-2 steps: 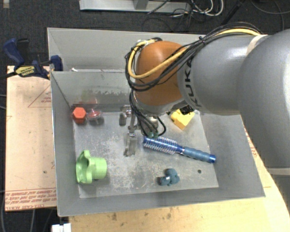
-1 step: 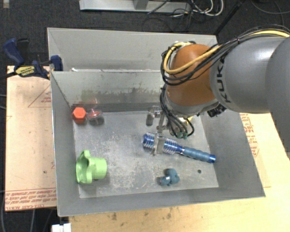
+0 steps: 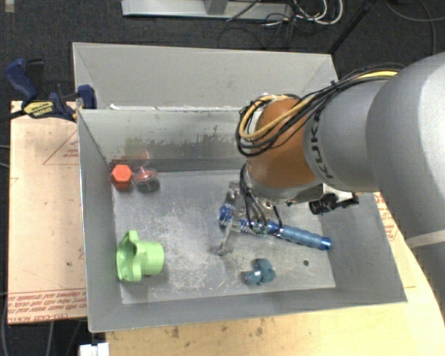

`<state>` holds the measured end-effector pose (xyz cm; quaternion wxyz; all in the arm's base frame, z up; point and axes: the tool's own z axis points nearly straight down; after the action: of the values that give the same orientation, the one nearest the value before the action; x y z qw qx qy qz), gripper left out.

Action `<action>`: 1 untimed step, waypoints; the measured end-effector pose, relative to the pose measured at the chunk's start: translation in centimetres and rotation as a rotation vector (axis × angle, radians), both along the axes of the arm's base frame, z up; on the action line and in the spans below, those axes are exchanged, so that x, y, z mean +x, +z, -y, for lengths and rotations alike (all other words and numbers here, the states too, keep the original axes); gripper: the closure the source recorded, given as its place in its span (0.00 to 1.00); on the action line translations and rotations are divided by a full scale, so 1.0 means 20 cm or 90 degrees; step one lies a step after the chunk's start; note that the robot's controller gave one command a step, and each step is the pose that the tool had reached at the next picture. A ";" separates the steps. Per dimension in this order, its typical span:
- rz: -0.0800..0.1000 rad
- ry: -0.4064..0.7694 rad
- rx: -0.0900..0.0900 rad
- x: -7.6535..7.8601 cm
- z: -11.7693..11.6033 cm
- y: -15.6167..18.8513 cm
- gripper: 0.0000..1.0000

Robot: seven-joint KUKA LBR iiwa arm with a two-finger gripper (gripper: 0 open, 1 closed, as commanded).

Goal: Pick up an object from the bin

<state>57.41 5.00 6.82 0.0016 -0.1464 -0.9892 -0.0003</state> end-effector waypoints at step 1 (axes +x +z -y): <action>0.002 -0.001 0.000 0.00 0.00 0.01 1.00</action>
Offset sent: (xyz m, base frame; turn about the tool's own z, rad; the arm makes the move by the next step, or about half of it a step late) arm 0.0000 0.0000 0.0000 0.0000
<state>57.51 5.03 6.95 0.0002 -0.1468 -0.9892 -0.0008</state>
